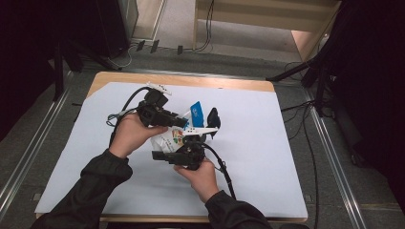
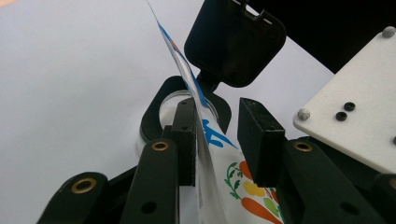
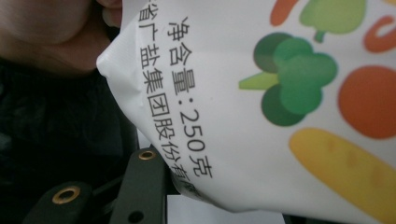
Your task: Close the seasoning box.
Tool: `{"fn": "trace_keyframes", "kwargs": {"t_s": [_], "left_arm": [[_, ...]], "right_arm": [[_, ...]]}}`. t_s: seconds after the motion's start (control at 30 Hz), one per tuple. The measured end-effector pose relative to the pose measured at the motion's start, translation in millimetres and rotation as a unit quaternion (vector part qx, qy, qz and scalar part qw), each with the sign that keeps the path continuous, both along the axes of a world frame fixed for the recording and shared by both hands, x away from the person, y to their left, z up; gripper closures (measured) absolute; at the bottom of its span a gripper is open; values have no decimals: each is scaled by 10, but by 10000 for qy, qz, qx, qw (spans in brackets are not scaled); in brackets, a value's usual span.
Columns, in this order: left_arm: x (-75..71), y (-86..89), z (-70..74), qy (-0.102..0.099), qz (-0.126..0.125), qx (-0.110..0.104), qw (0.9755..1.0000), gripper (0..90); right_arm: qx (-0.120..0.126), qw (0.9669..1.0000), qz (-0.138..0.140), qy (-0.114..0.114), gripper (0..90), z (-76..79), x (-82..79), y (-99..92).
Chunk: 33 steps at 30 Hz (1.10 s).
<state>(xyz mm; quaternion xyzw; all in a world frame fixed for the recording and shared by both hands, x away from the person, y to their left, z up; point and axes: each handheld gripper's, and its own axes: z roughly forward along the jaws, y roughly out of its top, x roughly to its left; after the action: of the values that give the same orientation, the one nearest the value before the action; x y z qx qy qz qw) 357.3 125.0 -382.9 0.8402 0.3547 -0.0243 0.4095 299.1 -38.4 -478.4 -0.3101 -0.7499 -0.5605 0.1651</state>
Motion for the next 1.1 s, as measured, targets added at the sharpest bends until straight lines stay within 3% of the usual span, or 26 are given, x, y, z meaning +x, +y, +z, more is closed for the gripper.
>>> {"fn": "trace_keyframes", "kwargs": {"t_s": [0.23, 0.73, 1.1], "left_arm": [[13, 39, -53, 78, 7, -42, 10000, 695], [27, 66, -119, 132, 36, -58, 9999, 720], [37, 69, -129, 133, 49, -104, 9998, 728]], "right_arm": [[-297, 9993, -7, -219, 646, -49, -10, 18], [-817, 9935, -85, -781, 644, -142, -26, 38], [-891, 9920, -26, -892, 646, -148, -41, 57]]}}
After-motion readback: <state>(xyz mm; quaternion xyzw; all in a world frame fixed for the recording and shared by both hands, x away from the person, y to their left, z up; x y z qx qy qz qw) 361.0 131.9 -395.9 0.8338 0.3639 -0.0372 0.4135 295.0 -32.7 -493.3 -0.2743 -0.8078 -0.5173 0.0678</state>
